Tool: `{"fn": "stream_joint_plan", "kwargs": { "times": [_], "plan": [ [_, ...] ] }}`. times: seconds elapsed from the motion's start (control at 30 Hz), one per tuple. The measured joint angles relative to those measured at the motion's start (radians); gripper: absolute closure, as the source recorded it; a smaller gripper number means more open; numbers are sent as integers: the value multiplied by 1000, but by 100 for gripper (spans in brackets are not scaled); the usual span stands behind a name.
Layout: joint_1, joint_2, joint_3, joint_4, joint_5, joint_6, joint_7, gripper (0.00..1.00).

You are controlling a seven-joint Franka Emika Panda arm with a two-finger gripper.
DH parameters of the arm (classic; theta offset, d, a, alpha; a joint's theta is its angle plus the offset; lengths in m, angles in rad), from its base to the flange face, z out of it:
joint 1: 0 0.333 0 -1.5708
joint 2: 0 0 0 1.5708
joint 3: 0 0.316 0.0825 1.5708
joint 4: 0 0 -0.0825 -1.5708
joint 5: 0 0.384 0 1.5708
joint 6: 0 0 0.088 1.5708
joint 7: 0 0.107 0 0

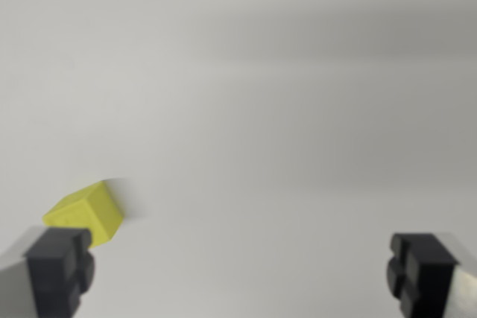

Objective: Pick yellow cube

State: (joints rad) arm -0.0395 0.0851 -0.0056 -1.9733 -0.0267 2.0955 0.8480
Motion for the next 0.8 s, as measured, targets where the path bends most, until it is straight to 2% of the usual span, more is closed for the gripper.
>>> {"fn": "stream_joint_plan", "kwargs": {
  "times": [0.23, 0.8],
  "plan": [
    [3, -4, 0, -10, 0, 5, -6, 0],
    [51, -17, 1, -139, 1, 113, -11, 0]
  ]
}}
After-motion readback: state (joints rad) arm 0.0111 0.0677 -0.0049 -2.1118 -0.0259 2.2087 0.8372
